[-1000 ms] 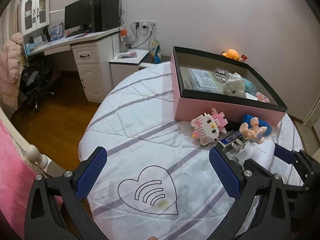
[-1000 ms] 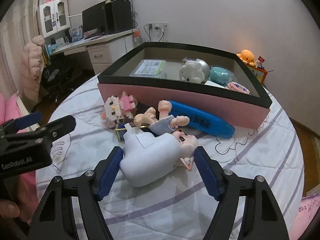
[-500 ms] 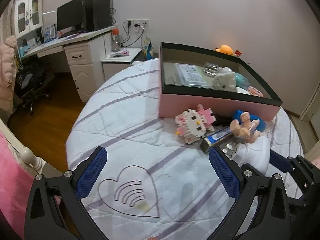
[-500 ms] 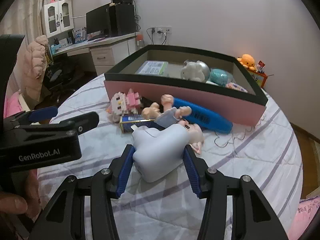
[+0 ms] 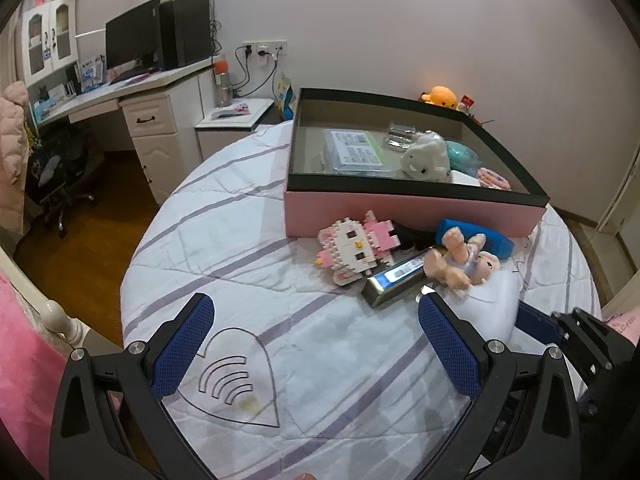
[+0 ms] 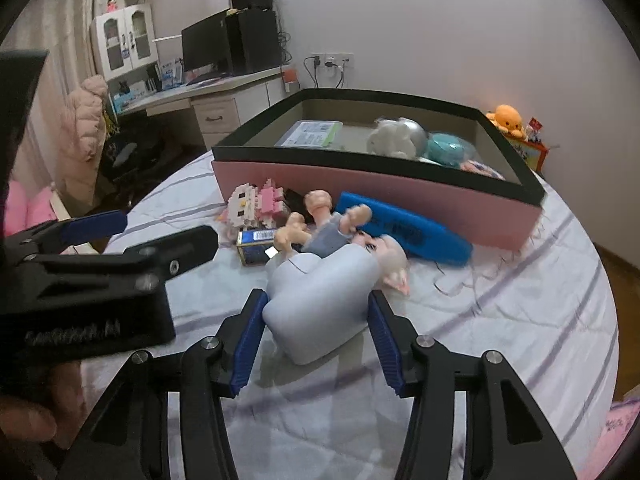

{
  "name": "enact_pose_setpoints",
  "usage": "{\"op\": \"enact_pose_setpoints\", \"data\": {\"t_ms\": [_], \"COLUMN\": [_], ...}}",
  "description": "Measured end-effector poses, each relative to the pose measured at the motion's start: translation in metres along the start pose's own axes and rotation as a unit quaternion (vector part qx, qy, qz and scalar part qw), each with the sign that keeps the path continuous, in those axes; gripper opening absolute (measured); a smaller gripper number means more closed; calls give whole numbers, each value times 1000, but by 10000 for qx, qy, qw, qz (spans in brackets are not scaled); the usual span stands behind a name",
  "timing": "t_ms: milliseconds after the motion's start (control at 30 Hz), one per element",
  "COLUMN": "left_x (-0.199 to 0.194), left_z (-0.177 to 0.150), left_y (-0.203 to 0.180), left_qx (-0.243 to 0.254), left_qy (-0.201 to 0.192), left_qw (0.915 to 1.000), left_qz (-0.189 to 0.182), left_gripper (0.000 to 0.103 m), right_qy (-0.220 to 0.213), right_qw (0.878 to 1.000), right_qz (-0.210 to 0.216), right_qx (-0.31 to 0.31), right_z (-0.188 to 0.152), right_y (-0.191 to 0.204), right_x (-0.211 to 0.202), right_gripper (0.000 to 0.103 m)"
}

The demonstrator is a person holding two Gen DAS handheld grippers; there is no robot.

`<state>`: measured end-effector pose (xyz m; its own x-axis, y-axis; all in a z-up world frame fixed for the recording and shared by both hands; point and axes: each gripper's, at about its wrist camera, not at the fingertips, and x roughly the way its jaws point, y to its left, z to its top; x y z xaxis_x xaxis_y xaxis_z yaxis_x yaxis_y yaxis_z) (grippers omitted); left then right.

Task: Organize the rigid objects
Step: 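Grasp the white charger with the right tool while the left tool grasps the doll, then lower the charger and doll into the tray and open both tools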

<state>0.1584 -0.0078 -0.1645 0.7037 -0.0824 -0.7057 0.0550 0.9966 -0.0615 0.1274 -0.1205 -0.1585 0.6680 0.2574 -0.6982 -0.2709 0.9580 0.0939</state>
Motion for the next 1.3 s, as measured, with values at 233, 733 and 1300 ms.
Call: {"op": "enact_pose_setpoints", "data": {"t_ms": [233,733,1300], "left_x": [5,54,23], "left_z": [-1,-2,1], "left_y": [-28,-89,-77], "left_qx": [116,280,380], "left_qy": [107,657,466], "left_qw": [9993,9919,9923], "left_qz": [-344,-1052,-1081], "left_gripper": [103,82,51], "right_qy": [5,103,-90], "right_qw": [9998,9982,9964], "right_qz": [-107,-393,-563], "right_qx": [147,439,623], "right_z": [-11,-21,-17], "right_y": [-20,-70,-86], "right_x": [-23,-35,-57], "right_gripper": [52,52,52]}}
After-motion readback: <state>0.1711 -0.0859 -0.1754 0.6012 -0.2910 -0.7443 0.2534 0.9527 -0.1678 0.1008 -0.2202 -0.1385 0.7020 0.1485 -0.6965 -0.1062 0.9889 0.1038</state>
